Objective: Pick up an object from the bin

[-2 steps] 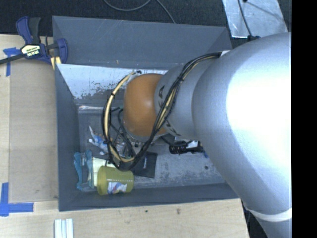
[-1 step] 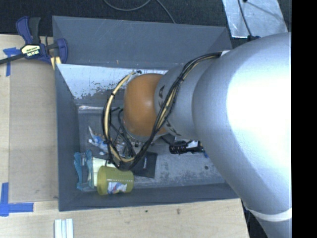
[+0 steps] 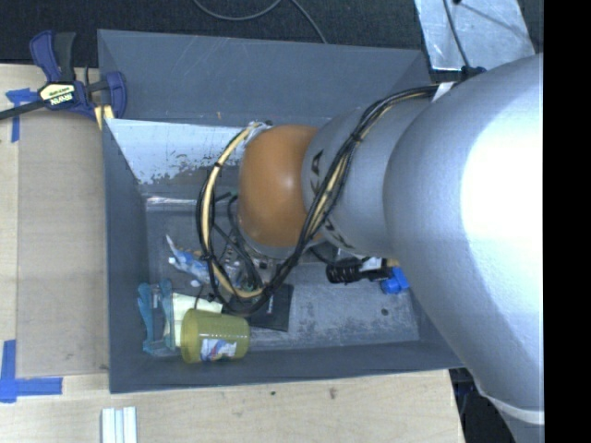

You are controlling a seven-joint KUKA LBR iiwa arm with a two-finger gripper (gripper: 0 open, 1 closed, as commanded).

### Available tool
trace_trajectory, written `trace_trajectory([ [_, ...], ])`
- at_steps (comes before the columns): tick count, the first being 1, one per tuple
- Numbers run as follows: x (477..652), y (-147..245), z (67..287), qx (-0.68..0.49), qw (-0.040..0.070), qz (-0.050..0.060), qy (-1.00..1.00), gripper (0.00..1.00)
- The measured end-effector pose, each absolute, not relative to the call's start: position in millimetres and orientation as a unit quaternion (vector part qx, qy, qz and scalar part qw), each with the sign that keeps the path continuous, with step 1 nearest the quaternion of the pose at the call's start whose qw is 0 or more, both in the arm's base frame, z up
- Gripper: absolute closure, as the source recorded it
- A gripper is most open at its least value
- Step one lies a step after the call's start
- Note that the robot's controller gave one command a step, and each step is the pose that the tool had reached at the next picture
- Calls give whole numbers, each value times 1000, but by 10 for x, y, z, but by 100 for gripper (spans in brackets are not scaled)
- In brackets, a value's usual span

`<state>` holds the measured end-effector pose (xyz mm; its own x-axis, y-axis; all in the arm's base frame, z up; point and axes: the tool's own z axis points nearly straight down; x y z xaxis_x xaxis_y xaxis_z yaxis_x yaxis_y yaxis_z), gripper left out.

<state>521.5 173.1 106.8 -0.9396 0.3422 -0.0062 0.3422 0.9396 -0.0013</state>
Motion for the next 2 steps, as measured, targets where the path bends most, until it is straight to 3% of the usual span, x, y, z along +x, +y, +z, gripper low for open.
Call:
trace_trajectory([
  [1, 5251, 1742, 1513, 190, 9, 2, 982, 100],
  [2, 5125, 1763, 1862, 188, 4, -1, 982, 100],
])
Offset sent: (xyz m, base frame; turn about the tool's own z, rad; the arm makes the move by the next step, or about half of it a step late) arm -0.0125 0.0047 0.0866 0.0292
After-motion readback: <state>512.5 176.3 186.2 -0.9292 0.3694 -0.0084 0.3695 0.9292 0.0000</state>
